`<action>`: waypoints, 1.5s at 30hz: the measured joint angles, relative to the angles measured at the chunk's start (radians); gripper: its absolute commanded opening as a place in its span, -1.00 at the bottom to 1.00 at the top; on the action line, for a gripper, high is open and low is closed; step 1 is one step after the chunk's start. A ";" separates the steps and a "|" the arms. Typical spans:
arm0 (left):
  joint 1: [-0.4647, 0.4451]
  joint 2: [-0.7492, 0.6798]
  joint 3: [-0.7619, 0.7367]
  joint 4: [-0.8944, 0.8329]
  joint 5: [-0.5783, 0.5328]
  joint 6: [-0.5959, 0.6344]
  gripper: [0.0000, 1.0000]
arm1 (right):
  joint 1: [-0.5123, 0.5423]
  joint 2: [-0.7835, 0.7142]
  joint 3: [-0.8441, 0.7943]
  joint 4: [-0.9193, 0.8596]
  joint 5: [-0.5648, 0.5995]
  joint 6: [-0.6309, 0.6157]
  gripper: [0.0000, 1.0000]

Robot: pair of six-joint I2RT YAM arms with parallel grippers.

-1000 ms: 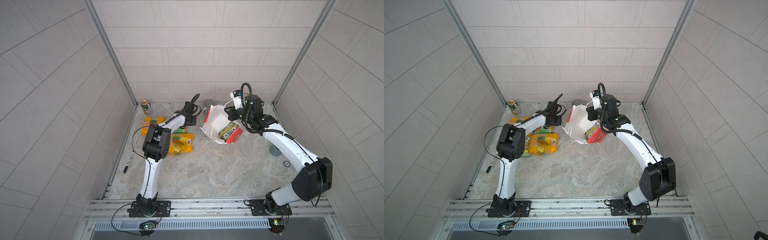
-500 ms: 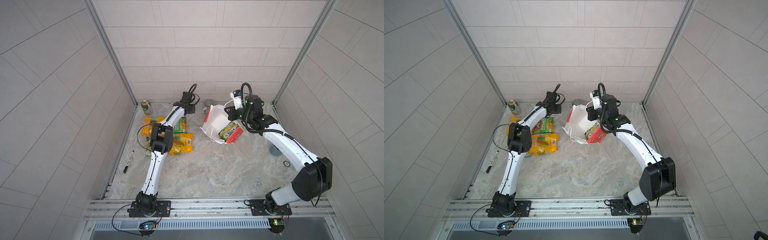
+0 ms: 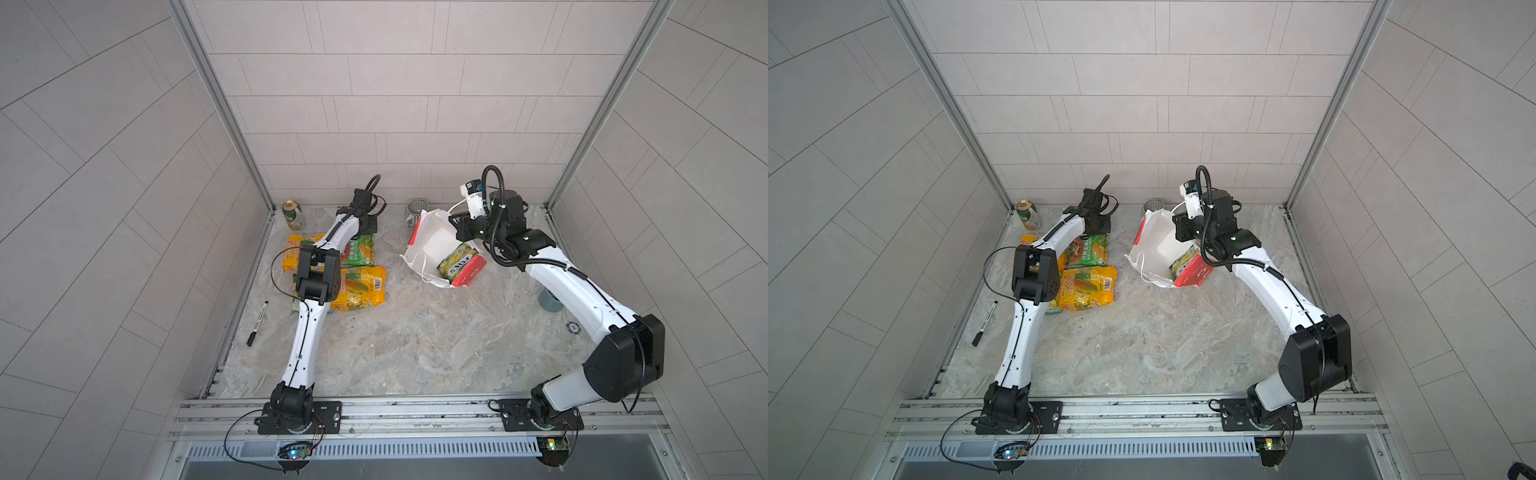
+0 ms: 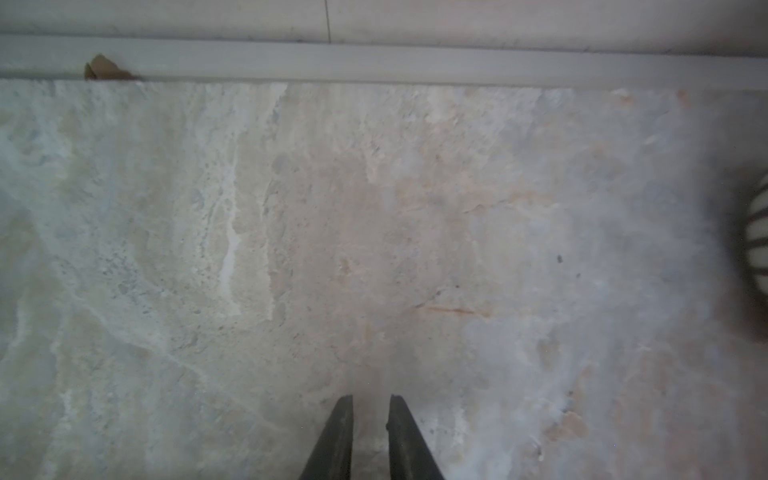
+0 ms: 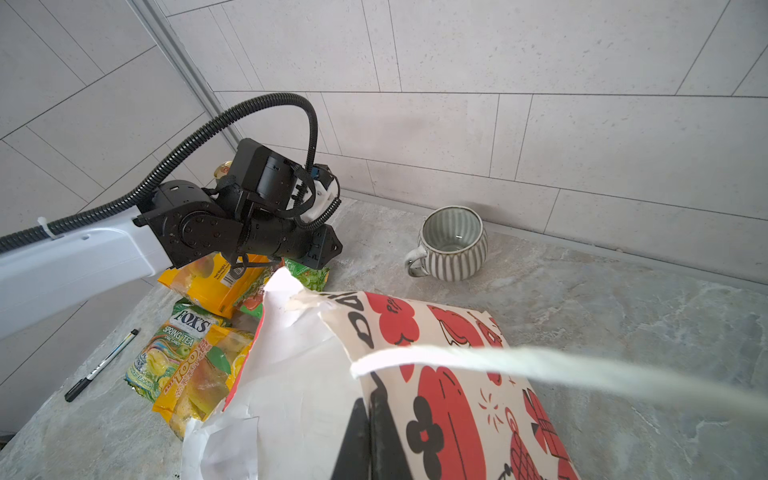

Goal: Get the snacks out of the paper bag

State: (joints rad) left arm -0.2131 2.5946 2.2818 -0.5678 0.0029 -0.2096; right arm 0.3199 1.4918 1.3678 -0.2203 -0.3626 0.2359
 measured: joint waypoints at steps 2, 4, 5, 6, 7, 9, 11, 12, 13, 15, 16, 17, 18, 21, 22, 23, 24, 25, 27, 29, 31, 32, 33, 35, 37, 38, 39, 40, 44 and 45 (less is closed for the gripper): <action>0.004 -0.005 -0.013 0.012 -0.009 -0.001 -0.57 | 0.000 0.000 0.000 0.000 0.000 0.000 -0.93; 0.008 -0.014 -0.031 0.016 -0.019 -0.003 -0.57 | 0.000 0.000 0.000 0.000 0.000 0.000 -0.93; 0.010 -0.018 -0.041 0.018 -0.024 -0.003 -0.57 | 0.000 0.000 0.000 0.000 0.000 0.000 -0.93; 0.010 -0.023 -0.050 0.021 -0.030 -0.003 -0.57 | 0.000 0.000 0.000 0.000 0.000 0.000 -0.93; 0.010 -0.029 -0.060 0.023 -0.037 -0.003 -0.57 | 0.000 0.000 0.000 0.000 0.000 0.000 -0.93; 0.012 -0.045 -0.089 0.029 -0.050 -0.001 -0.57 | 0.000 0.000 0.000 0.000 0.000 0.000 -0.93; 0.013 -0.060 -0.108 0.031 -0.060 0.001 -0.57 | 0.000 0.000 0.000 0.000 0.000 0.000 -0.93; 0.013 -0.063 -0.111 0.031 -0.064 0.002 -0.56 | 0.000 0.000 0.000 0.000 -0.001 0.000 -0.93; 0.014 -0.068 -0.114 0.031 -0.069 0.005 -0.55 | 0.000 0.000 0.000 0.000 -0.001 0.000 -0.93; 0.015 -0.076 -0.115 0.032 -0.075 0.010 -0.50 | 0.000 0.000 0.000 0.000 -0.002 0.000 -0.93; 0.015 -0.083 -0.116 0.032 -0.076 0.012 -0.44 | 0.000 0.000 0.000 0.000 -0.003 0.000 -0.93; 0.016 -0.092 -0.116 0.032 -0.076 0.013 -0.43 | 0.000 0.000 0.000 -0.001 -0.005 0.000 -0.93; 0.016 -0.102 -0.118 0.032 -0.075 0.016 -0.45 | 0.000 0.000 0.000 -0.001 -0.007 0.000 -0.93; 0.015 -0.172 -0.148 0.032 -0.065 0.016 -0.46 | 0.000 0.000 0.001 -0.006 -0.010 -0.008 -0.93; 0.014 -0.209 -0.166 0.031 -0.059 0.015 -0.47 | 0.000 0.000 0.004 -0.012 -0.012 -0.015 -0.93; 0.013 -0.253 -0.186 0.032 -0.052 0.014 -0.46 | 0.000 0.000 0.006 -0.018 -0.013 -0.021 -0.93; 0.008 -0.299 -0.211 0.035 -0.048 0.012 -0.47 | 0.000 0.000 0.007 -0.019 -0.014 -0.027 -0.93; 0.005 -0.366 -0.248 0.039 -0.046 0.008 -0.46 | 0.000 0.000 0.008 -0.023 -0.014 -0.034 -0.93; -0.005 -0.504 -0.332 0.056 -0.040 0.001 -0.47 | 0.003 0.000 0.009 -0.028 -0.015 -0.050 -0.93; -0.028 -0.668 -0.446 0.108 -0.031 -0.004 -0.46 | 0.006 0.000 0.009 -0.035 -0.015 -0.066 -0.93; -0.068 -0.852 -0.584 0.176 -0.028 -0.014 -0.43 | 0.011 0.000 0.009 -0.039 -0.015 -0.079 -0.92; -0.093 -0.945 -0.658 0.219 -0.020 -0.023 -0.39 | 0.013 0.000 0.009 -0.039 -0.015 -0.085 -0.92; -0.114 -1.025 -0.726 0.259 -0.009 -0.034 -0.37 | 0.014 0.000 0.009 -0.039 -0.015 -0.090 -0.92; -0.166 -1.178 -0.864 0.343 0.031 -0.062 -0.26 | 0.014 0.000 0.009 -0.039 -0.018 -0.101 -0.92; -0.200 -1.269 -0.949 0.392 0.075 -0.081 -0.10 | 0.014 0.000 0.008 -0.038 -0.023 -0.108 -0.93; -0.214 -1.294 -0.975 0.409 0.100 -0.089 -0.04 | 0.014 0.000 0.008 -0.036 -0.028 -0.111 -0.93; -0.227 -1.304 -0.991 0.424 0.126 -0.088 0.00 | 0.014 0.000 0.008 -0.035 -0.034 -0.114 -0.93; -0.241 -1.307 -1.004 0.440 0.153 -0.088 0.06 | 0.014 0.000 0.007 -0.033 -0.042 -0.121 -0.93; -0.283 -1.280 -1.042 0.475 0.266 -0.062 0.13 | 0.017 0.000 0.006 -0.031 -0.070 -0.149 -0.93; -0.295 -1.270 -1.045 0.475 0.288 -0.052 0.13 | 0.018 0.000 0.006 -0.032 -0.076 -0.156 -0.93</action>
State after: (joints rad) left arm -0.5083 1.3243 1.2369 -0.0929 0.2905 -0.2619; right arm 0.3378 1.4921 1.3739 -0.2520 -0.4389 0.0803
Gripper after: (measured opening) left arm 0.563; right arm 0.049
